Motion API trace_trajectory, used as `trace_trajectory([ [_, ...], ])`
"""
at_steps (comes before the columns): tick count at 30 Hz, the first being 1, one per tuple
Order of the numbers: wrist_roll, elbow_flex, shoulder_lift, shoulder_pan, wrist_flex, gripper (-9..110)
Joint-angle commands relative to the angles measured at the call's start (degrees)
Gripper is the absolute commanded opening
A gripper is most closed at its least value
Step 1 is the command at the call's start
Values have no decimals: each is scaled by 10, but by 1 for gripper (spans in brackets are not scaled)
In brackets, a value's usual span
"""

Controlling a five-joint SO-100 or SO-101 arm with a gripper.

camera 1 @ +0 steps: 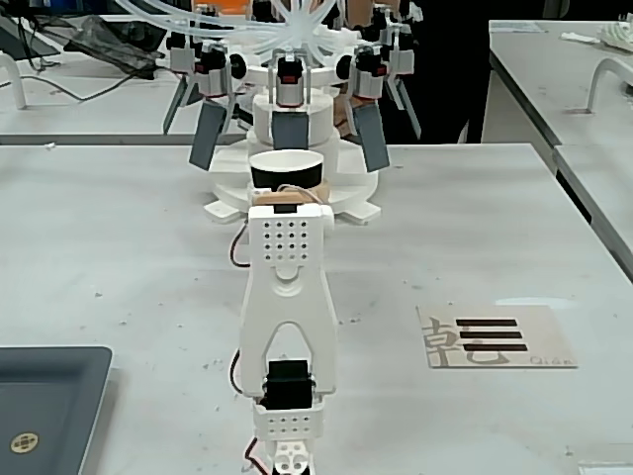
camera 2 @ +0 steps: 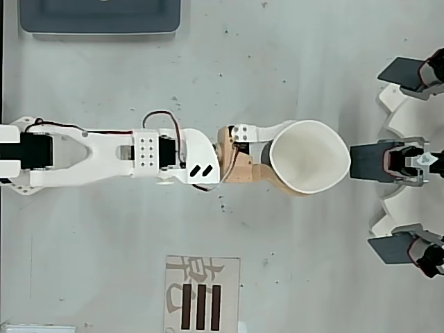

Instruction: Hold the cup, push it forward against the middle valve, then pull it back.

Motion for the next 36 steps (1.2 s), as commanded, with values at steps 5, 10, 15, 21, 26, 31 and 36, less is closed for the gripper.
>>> trace_trajectory([
  [5, -1, -10, 11, -5, -18, 4],
  [10, -1, -10, 11, -5, -18, 4],
  [15, -1, -10, 11, -5, -18, 4],
  [21, -1, -10, 11, -5, -18, 4],
  [26, 0, -21, 0, -5, -18, 4],
  [31, 2, -66, -40, -5, -12, 4],
  [36, 3, -153, -107, -4, 6, 4],
])
